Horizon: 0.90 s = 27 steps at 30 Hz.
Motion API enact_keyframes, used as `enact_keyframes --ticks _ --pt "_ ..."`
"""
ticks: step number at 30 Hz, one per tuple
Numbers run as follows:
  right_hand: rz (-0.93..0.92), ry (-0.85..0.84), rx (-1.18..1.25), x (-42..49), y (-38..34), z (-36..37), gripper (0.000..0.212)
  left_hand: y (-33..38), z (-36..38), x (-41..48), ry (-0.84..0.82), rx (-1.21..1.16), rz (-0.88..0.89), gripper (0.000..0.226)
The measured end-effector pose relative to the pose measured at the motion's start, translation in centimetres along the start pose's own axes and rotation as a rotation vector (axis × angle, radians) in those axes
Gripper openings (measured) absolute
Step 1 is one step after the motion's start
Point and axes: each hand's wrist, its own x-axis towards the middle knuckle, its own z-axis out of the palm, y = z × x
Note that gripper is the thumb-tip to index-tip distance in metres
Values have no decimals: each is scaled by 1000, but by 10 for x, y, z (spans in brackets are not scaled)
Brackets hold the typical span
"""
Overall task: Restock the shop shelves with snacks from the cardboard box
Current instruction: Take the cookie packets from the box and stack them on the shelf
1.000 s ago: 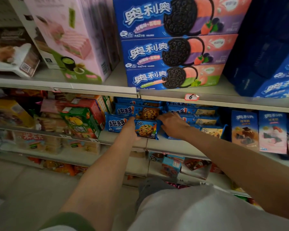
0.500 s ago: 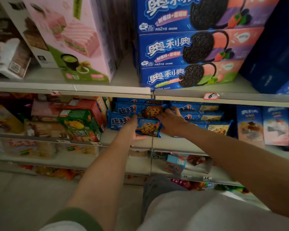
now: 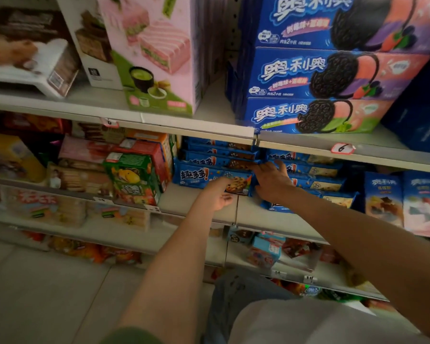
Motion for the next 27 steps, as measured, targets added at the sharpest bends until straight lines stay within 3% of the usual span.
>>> enact_keyframes --ticks 4,8,12,16,21,27 --pt "-72 7 148 -15 20 -4 67 -6 16 -10 59 97 -61 48" --pt "-6 13 213 -30 54 -5 60 -12 43 -23 2 238 -87 46" --pt "-10 -77 128 -49 89 1 50 -18 75 -37 -71 345 -88 46" --pt "-26 -200 30 -61 106 3 59 -18 96 -45 -80 441 -99 44" --pt "5 -250 -25 -61 109 12 56 -17 106 -45 -10 461 -76 42" --pt "9 -214 37 -49 102 20 60 -19 113 -38 40 402 -35 60"
